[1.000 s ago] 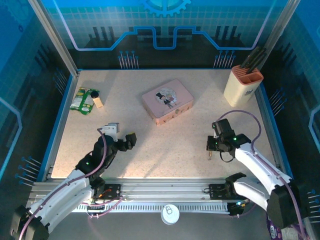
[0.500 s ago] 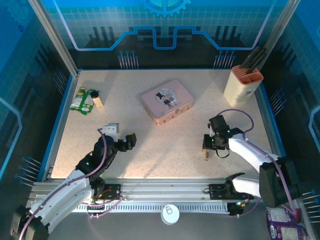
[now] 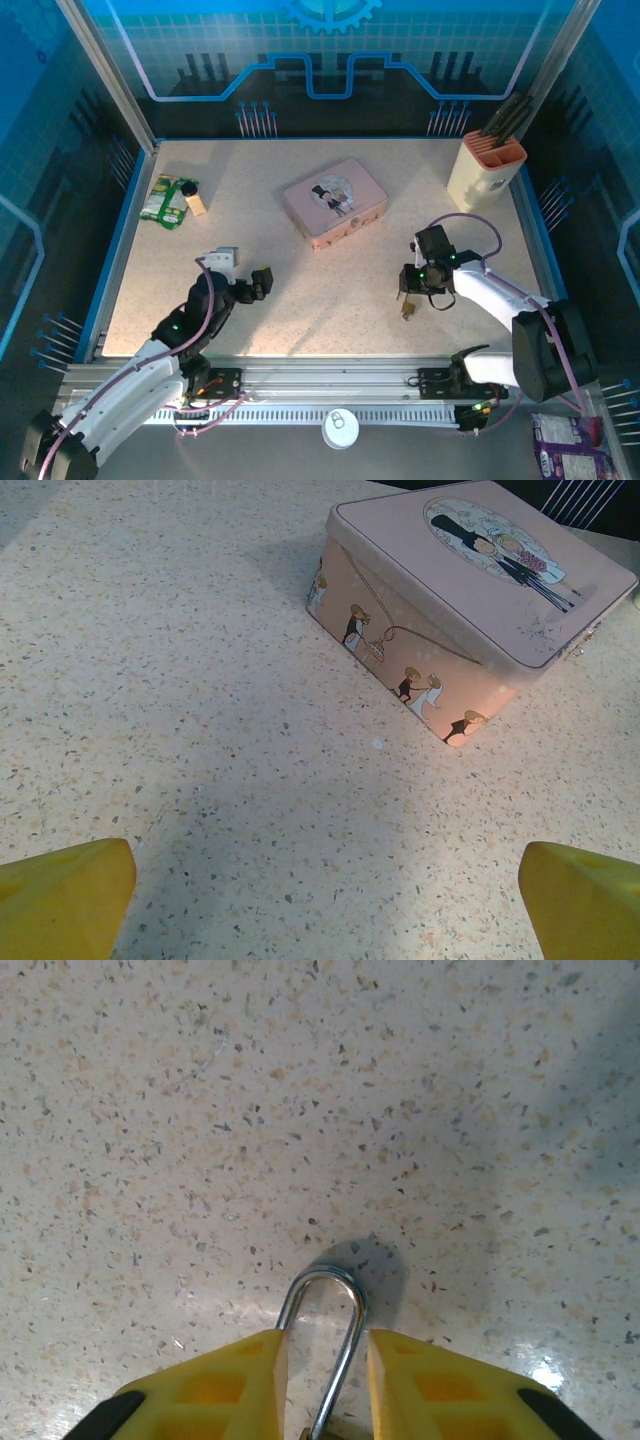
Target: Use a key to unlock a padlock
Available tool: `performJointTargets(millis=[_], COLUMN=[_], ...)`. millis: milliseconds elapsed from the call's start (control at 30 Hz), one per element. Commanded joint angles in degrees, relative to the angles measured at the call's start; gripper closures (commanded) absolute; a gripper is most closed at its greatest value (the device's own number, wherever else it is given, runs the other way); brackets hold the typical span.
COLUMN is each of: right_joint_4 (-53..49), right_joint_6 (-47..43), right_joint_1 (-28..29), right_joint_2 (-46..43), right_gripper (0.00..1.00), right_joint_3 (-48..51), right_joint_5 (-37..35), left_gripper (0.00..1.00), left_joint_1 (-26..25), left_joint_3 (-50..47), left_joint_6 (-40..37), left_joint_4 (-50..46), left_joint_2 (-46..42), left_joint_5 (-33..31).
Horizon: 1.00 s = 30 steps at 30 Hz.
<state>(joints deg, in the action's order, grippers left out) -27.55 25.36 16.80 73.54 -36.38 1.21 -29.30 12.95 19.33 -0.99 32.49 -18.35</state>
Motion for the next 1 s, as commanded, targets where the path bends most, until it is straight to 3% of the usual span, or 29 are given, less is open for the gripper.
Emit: performJointTargets(millis=[0, 367, 433, 467, 500, 800, 967], right_joint_4=[-1.38, -4.98, -3.91, -2.98, -1.99, 10.11, 16.27], right_joint_6=[-1.27, -3.31, -3.71, -4.28, -4.82, -11.33, -11.68], right_joint_1=[-0.63, -0.76, -0.80, -0.83, -0.92, -3.04, -4.09], right_joint_2=[-2.28, -18.24, -21.22, -22.85, -24.18, -34.86, -38.72], right_gripper=[0.66, 0.45, 0.33, 0.09, 0.00, 0.00, 0.00], right_joint_3=[-1.67, -5.27, -5.25, -4.87, -4.51, 2.49, 8.90], right_joint_5=[1.17, 1.11, 0.77, 0.57, 0.21, -3.50, -9.84], left_gripper=[0.01, 0.01, 0.01, 0.01, 0.01, 0.01, 0.01], left_joint_1=[0.61, 0.64, 0.71, 0.61, 0.63, 0.61, 0.64], left_joint_3=[-0.66, -0.14, 0.45, 0.86, 1.29, 4.47, 2.30], left_joint_6=[-0.75, -0.35, -0.36, -0.61, -0.95, -6.00, -7.86], left_joint_4=[1.06, 0.72, -0.11, -0.55, -1.19, -3.81, 2.03], left_joint_2=[-0.73, -1.06, -1.61, -2.23, -2.62, -5.34, -7.65], left_joint_5=[-1.52, -2.72, -3.67, -4.30, -4.98, -15.58, -19.48])
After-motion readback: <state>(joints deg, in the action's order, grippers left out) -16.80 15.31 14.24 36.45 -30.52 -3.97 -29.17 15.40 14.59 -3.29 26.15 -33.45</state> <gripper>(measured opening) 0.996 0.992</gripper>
